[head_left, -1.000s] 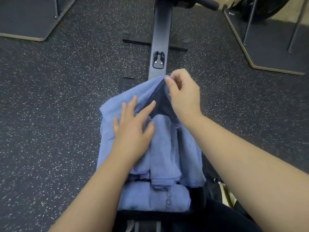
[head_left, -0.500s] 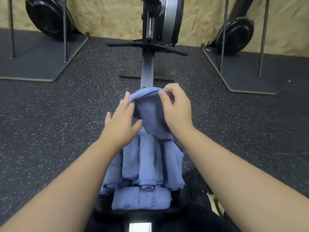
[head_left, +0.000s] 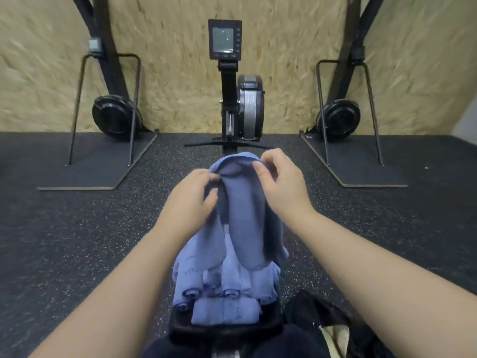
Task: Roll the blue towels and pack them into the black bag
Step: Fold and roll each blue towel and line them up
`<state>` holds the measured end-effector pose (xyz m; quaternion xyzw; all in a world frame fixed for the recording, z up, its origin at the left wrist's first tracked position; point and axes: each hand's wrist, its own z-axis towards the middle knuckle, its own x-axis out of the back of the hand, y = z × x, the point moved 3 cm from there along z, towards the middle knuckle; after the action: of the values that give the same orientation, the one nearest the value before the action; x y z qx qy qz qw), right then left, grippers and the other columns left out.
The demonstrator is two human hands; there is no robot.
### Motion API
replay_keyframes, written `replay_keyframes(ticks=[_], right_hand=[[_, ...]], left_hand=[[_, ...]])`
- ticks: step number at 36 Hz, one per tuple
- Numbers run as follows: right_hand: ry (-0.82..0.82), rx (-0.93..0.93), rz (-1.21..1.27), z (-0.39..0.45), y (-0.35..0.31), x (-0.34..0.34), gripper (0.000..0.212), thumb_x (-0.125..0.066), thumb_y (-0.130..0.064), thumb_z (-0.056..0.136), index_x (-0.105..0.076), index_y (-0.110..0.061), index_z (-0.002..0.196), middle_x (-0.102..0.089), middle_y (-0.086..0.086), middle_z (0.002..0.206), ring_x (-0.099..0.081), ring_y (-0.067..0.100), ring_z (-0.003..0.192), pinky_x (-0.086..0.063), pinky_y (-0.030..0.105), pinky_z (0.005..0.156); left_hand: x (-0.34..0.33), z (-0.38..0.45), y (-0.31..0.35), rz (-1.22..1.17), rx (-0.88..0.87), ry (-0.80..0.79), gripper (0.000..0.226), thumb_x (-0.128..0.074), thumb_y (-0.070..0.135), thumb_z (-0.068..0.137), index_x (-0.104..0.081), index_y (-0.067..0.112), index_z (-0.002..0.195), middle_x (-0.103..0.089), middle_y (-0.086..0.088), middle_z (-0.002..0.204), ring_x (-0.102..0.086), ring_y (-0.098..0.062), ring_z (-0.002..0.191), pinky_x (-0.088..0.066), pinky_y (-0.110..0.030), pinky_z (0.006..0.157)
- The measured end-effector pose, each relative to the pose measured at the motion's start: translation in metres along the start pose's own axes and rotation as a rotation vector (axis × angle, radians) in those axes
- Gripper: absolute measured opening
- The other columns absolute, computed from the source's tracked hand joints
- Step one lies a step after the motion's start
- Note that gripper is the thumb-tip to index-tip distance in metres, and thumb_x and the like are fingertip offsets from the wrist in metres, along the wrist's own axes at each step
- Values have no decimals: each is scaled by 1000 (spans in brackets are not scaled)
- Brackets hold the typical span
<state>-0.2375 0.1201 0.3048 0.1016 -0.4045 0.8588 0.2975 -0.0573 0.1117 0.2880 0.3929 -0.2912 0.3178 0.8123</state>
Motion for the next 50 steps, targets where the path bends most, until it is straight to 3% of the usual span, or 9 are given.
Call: replay_keyframes(ticks=[6,12,17,22,30,36,42,46,50], right_hand=[[-57,16,-132,-37,-28,33,11,-55,-23,95,-50,-18,86,-47,-12,69,-40,11,68,-30,30,63],[-73,-19,-198,-76,-48,52,12,-52,-27,97,-51,-17,90,-56,-5,78,-47,17,72,-35,34,67],[-112,-47,-289,-99,-63,56,13,-47,-31,99,-47,-20,92,-57,-3,80,-53,29,79,-42,39,70],[-157,-21,-467,-110,-70,63,17,-41,-34,100,-48,-18,101,-62,4,91,-56,36,83,-43,40,70],[-73,-180,-385,-119,-68,76,17,-41,-34,101,-46,-18,95,-62,4,81,-54,31,77,-44,39,68],[35,-273,-344,-123,-66,83,19,-42,-36,99,-47,-20,90,-61,2,78,-54,31,76,-42,36,65],[54,-308,-382,-127,-71,87,25,-42,-42,98,-47,-21,85,-60,1,74,-55,32,75,-44,38,67],[-6,-330,-381,-131,-78,85,24,-49,-39,95,-53,-19,83,-59,-2,71,-56,29,78,-44,38,77],[-60,-375,-330,-133,-90,74,20,-53,-35,90,-55,-19,79,-62,-2,77,-57,25,79,-43,34,66]], left_hand=[[23,-35,23,-96,-12,86,17,-60,3,87,-64,17,95,-53,10,95,-52,-7,91,-35,-18,81],[28,-75,37,-146,7,82,36,-64,7,86,-44,36,77,-47,16,85,-41,3,77,-30,-16,72],[36,-108,42,-171,0,81,29,-59,0,86,-51,29,85,-48,19,87,-44,8,79,-30,0,75],[52,-133,43,-172,-24,93,40,-50,-12,78,-56,26,89,-52,20,89,-46,18,88,-31,-2,80],[69,-164,32,-199,212,75,28,-48,-1,86,-50,26,90,-60,8,79,-53,-2,73,-35,-9,61],[68,-174,16,-178,308,51,20,-52,6,91,-51,24,99,-63,10,93,-59,-14,88,-39,-28,77],[62,-185,4,-98,417,23,11,-56,22,94,-50,24,86,-59,11,77,-56,-16,77,-35,-32,66],[64,-183,14,-145,421,75,13,-58,26,93,-50,28,83,-59,6,74,-54,-7,72,-35,-28,62],[70,-170,42,-331,341,127,11,-56,18,95,-53,29,96,-55,6,73,-50,-1,67,-33,-10,60]])
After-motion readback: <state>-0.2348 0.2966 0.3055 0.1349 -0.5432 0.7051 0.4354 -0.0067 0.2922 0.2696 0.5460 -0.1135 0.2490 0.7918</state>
